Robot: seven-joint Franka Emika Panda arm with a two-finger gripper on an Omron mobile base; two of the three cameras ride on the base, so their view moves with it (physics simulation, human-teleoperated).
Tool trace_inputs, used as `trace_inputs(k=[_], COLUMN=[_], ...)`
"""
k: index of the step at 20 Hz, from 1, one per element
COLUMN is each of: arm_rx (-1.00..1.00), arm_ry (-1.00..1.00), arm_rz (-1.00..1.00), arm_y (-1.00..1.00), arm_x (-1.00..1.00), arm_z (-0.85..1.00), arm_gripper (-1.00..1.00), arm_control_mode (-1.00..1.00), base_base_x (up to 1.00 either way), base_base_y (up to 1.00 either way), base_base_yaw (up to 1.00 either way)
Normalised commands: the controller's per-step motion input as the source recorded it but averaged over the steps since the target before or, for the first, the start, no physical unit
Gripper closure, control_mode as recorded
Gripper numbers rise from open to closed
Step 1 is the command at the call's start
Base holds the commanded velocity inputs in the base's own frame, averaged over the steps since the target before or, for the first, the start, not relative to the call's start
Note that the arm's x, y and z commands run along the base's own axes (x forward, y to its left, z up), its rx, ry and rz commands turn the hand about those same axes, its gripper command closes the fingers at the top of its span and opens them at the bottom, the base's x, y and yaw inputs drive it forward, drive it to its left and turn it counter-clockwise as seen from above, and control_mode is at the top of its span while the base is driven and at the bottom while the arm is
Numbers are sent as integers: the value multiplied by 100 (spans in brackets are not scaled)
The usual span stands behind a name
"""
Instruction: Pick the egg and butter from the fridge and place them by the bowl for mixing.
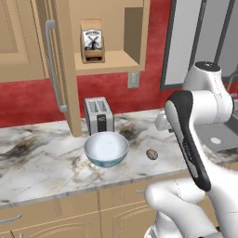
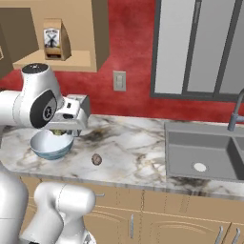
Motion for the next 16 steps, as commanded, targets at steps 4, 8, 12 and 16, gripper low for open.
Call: trace_inputs(k=[4,8,12,16], arm_rx=[-20,-8,2,5], arm_ry=[14,0,-8,-5], arm_rz=[5,9,8,4], arm_y=[5,0,-9,-8], arm_x=[26,31,50,75], arm_z=[-86,-70,-34,-7], arm_gripper=[100,100,100,100], arm_control_mode=[-100,-100,-100,-100], base_base_x=[0,0,0,0], base_base_y=[0,0,0,0], base_base_yaw=[0,0,0,0])
